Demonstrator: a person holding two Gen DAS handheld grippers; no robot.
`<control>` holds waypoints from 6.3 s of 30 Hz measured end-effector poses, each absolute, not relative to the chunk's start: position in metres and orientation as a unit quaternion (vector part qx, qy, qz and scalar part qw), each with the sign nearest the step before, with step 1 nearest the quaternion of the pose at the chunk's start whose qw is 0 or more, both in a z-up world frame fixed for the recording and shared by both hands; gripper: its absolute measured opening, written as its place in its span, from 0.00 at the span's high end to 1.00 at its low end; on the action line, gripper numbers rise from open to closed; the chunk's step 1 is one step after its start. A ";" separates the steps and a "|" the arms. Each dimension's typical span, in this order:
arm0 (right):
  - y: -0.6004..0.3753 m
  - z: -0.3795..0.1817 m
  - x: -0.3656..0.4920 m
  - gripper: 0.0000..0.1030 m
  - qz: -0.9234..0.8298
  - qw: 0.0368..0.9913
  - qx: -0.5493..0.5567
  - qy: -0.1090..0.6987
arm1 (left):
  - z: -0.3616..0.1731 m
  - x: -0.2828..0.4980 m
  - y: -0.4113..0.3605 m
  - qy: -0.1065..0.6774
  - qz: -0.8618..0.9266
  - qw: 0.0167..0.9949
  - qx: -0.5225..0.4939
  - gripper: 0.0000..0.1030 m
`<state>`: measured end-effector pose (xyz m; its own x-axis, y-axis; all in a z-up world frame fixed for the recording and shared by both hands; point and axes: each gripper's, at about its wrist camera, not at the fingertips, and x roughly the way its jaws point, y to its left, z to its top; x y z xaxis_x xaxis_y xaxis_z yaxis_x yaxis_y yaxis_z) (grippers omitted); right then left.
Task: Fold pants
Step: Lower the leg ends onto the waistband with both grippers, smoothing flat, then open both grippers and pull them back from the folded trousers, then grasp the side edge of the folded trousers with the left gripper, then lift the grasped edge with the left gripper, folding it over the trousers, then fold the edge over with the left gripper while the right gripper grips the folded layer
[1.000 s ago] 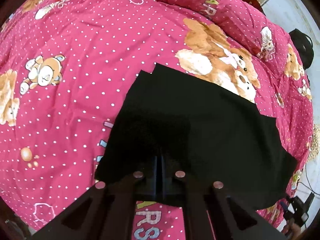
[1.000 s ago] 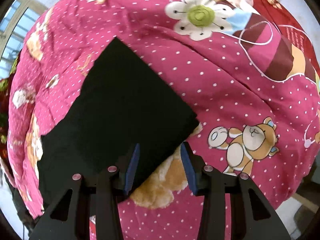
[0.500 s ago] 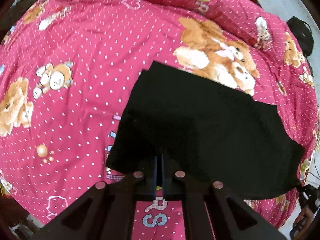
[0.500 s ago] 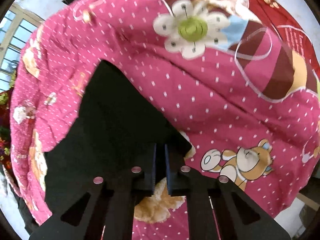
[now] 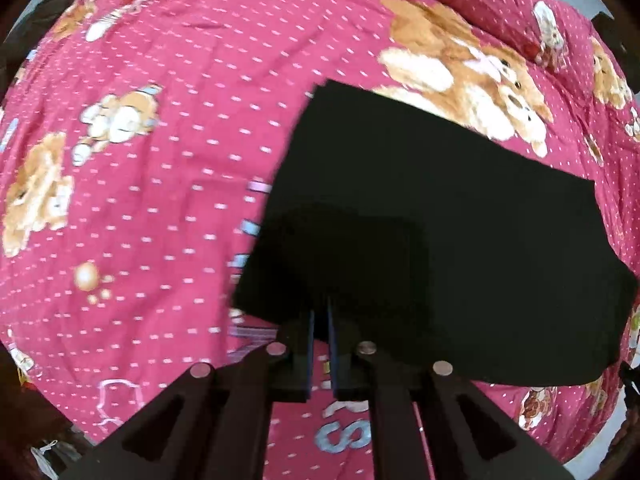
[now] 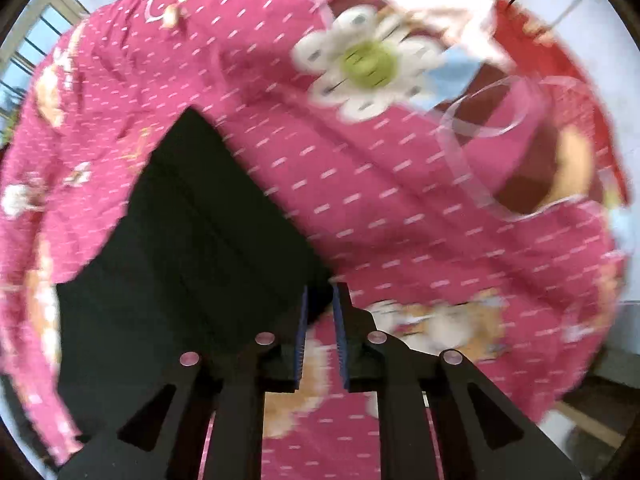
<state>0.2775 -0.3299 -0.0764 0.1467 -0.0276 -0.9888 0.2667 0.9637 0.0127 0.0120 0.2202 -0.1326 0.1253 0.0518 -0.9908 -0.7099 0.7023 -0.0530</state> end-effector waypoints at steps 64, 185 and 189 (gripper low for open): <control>-0.154 0.013 0.139 0.79 0.297 0.742 -0.061 0.598 | -0.010 -0.014 0.089 0.536 0.166 0.818 -0.123 0.84; -0.236 -0.085 0.233 0.50 0.188 0.703 0.065 0.683 | -0.130 0.205 -0.027 0.607 -0.144 0.740 -0.251 0.82; -0.221 -0.091 0.239 0.50 0.206 0.699 0.070 0.681 | -0.108 0.191 -0.007 0.583 -0.160 0.752 -0.263 0.71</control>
